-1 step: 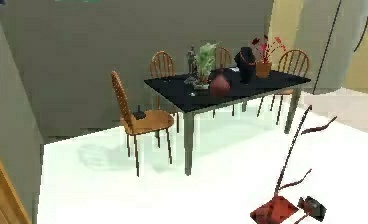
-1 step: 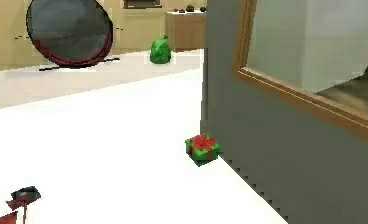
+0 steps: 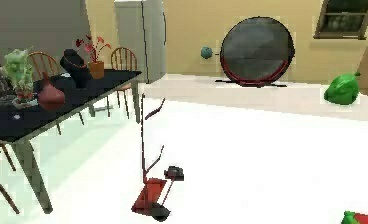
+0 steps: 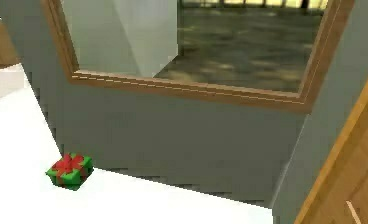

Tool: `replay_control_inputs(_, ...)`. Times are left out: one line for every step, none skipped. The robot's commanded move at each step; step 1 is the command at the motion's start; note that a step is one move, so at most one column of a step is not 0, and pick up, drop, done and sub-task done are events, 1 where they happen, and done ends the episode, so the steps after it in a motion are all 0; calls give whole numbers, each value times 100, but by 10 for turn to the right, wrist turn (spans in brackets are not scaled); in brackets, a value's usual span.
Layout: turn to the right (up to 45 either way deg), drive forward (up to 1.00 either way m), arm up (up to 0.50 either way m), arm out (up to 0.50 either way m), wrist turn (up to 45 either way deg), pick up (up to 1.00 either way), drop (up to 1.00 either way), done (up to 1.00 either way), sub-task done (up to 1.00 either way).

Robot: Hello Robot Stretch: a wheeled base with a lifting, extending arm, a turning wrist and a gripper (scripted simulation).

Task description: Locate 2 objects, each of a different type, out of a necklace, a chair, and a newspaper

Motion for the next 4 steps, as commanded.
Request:
replay_control_inputs(150, 0, 0, 0, 0, 0, 0, 0, 0)
replay_control_inputs(0, 5, 0, 0, 0, 0, 0, 0, 0)
replay_control_inputs(-450, 0, 0, 0, 0, 0, 0, 0, 0)
replay_control_inputs(-420, 0, 0, 0, 0, 0, 0, 0, 0)
